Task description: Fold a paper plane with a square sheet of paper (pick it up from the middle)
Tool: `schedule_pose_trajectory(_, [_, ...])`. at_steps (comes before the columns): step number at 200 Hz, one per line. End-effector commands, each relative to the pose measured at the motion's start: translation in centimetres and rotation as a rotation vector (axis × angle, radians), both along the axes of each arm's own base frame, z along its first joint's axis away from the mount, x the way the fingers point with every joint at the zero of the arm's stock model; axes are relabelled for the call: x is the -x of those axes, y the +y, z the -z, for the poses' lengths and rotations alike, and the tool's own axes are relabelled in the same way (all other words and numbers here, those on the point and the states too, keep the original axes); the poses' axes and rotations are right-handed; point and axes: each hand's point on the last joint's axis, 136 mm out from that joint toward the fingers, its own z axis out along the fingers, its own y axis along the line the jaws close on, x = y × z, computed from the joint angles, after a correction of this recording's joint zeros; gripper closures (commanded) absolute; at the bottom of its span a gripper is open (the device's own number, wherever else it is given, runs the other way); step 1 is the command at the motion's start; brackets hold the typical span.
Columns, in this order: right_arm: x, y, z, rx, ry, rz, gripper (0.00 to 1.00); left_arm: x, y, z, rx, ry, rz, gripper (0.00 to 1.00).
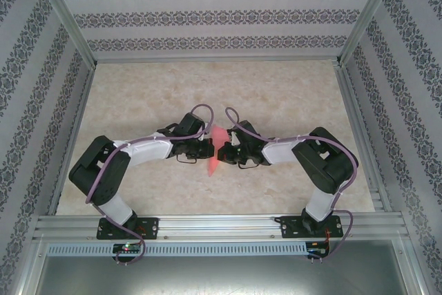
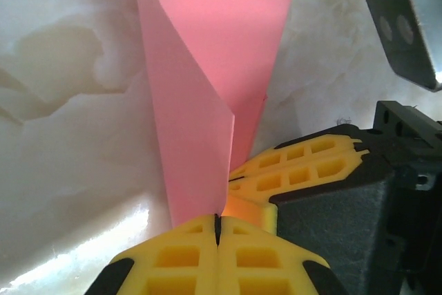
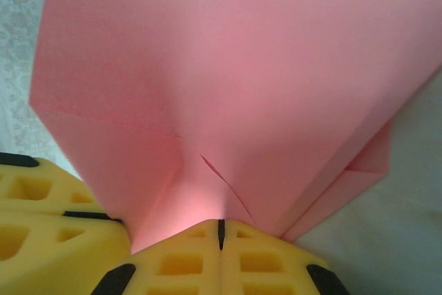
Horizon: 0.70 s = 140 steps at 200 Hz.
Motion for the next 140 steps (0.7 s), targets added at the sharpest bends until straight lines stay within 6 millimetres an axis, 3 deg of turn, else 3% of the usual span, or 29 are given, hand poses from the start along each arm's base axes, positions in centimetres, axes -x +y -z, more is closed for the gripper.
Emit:
schedule_pose_trajectory(1, [0.3,-1.2,1.5,0.032,0.034,0.023,0.96,-0.2,-1.7,-0.7,0.059,0.0,0.018,1.0])
schedule_pose_trajectory(92, [-0.3,-1.8,-0.6,0.021,-0.009,0.048,0.95,-0.4,-1.3,0.3,0.031,0.013,0.007,1.0])
schedule_pose_trajectory(140, [-0.3,-1.7,0.3,0.034,0.014,0.038,0.95,-0.5,-1.6,-0.2,0.048,0.007,0.008,1.0])
